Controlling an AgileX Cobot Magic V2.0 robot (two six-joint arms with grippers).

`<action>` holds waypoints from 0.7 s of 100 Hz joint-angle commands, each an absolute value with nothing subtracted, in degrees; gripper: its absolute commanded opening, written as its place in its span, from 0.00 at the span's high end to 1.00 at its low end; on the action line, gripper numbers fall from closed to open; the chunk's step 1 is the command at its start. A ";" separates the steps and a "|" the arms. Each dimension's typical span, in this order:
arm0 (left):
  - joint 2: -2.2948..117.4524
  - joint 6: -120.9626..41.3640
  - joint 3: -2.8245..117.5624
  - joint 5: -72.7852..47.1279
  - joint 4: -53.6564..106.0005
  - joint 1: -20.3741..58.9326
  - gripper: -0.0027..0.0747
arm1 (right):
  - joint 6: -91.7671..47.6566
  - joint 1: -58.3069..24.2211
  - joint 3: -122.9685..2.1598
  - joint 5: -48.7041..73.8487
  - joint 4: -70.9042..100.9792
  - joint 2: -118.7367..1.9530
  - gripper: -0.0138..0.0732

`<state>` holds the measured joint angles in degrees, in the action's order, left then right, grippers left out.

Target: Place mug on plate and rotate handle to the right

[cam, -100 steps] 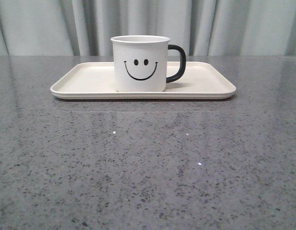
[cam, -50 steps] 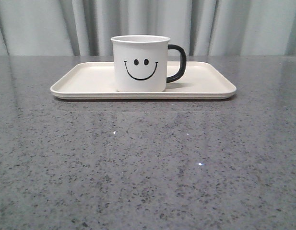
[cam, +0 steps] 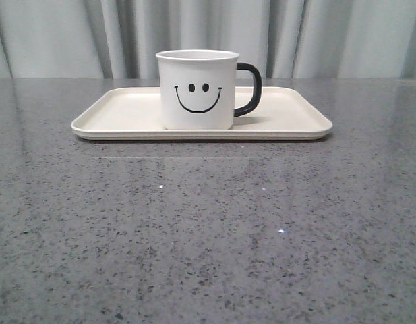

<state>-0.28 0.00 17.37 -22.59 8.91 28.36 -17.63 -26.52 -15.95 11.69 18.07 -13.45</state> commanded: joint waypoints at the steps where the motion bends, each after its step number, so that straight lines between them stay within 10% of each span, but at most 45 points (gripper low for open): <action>1: -2.06 0.00 18.45 -17.82 9.10 28.74 0.99 | -17.58 -26.23 -17.36 6.82 18.44 -13.84 0.92; 70: -2.06 0.00 5.13 -0.86 2.52 5.30 0.99 | -17.58 -26.23 -17.36 6.82 18.44 -13.84 0.92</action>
